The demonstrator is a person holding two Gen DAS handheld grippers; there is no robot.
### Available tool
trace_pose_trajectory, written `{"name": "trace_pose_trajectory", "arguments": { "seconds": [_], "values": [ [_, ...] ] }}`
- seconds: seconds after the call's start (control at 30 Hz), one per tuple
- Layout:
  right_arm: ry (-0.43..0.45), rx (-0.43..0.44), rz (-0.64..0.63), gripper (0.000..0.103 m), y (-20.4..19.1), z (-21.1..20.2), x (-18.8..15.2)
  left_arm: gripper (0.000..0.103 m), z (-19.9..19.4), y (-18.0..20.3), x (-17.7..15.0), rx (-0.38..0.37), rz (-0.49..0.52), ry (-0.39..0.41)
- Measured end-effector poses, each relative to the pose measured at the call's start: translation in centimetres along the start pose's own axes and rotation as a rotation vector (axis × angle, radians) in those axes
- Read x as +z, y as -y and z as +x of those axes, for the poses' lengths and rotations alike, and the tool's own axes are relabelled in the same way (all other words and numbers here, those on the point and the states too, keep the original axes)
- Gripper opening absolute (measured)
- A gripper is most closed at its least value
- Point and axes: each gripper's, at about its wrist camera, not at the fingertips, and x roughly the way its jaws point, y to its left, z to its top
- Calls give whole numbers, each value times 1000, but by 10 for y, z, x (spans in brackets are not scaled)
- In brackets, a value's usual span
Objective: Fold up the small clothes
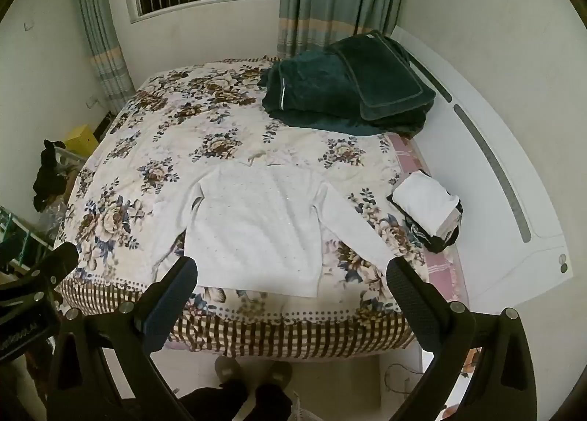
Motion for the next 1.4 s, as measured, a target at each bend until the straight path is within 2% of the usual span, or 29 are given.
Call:
{"name": "trace_pose_trajectory", "arguments": {
  "seconds": [0.47,1.4],
  "values": [
    [6,13,-7,103,-1,-6,3,103,-5,-4,-7,10,-7,2],
    [23,24,-12,103,-6,-17,4,103,-19,-2,2,-8,-16,24]
  ]
}}
